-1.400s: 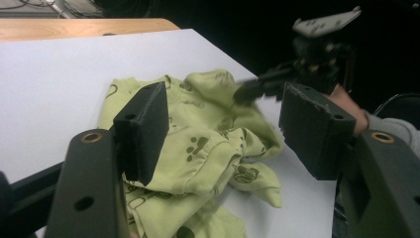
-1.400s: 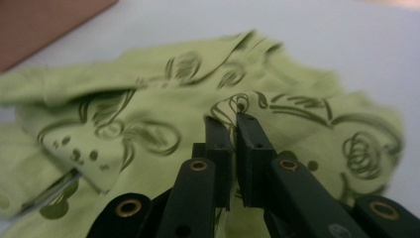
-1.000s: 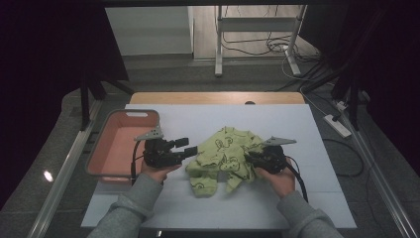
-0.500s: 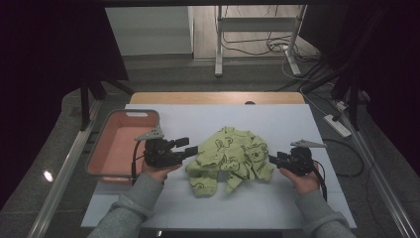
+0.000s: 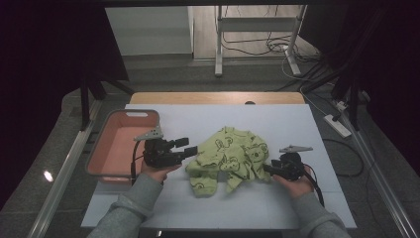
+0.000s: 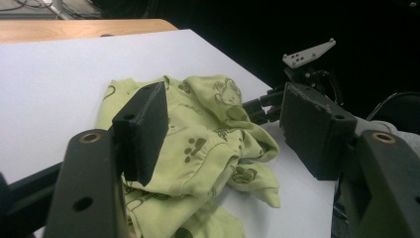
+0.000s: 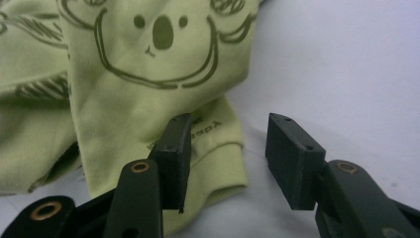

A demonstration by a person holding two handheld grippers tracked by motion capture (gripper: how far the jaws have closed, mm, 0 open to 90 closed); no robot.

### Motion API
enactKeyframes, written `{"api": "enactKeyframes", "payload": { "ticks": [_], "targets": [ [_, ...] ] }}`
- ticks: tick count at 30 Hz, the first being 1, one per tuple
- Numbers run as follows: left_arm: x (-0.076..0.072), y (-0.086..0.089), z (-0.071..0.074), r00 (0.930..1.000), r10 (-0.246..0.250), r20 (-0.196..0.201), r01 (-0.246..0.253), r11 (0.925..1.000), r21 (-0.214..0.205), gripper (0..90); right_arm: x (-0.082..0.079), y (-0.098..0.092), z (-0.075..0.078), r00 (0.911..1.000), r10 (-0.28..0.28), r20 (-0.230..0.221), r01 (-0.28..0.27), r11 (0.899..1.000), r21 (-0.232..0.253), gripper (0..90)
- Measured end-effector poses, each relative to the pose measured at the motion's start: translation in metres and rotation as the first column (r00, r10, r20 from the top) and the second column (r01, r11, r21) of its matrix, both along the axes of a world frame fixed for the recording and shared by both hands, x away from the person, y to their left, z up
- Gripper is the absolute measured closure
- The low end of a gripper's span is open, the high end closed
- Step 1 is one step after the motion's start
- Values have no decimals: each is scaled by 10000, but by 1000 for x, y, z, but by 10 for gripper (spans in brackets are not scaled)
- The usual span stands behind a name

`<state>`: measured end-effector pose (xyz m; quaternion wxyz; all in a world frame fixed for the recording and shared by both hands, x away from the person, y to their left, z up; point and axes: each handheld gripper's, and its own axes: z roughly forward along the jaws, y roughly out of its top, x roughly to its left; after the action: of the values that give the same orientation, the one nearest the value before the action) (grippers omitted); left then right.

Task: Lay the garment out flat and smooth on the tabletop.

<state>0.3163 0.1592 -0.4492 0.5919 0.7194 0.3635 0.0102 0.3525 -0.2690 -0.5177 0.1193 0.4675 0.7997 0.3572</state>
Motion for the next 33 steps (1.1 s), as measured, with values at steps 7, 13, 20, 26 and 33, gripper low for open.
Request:
{"api": "enactKeyframes", "payload": {
  "ticks": [7, 13, 20, 26, 33],
  "targets": [
    [0, 0, 0, 10000, -15, 7, 15, 10000, 9, 349, -2, 3, -1, 9997, 242, 21, -242, 9997, -80, 635],
    [-1, 0, 1, 10000, -27, 11, 27, 10000, 12, 347, -2, 6, 1, 9984, 529, -185, -529, 9986, 8, 772],
    [0, -1, 0, 10000, -65, 16, 65, 10000, 39, 347, -3, 6, 4, 9981, 602, -124, -604, 9981, -158, 845],
    [-1, -1, 0, 10000, -53, 17, 52, 10000, 51, 347, -1, 0, 13, 9985, 281, 479, -265, 9991, -336, 848],
    [-1, -1, 1, 10000, -66, 45, 66, 10000, 65, 347, -2, -20, 33, 9905, -482, 1290, 474, 9988, 92, 848]
  ]
}}
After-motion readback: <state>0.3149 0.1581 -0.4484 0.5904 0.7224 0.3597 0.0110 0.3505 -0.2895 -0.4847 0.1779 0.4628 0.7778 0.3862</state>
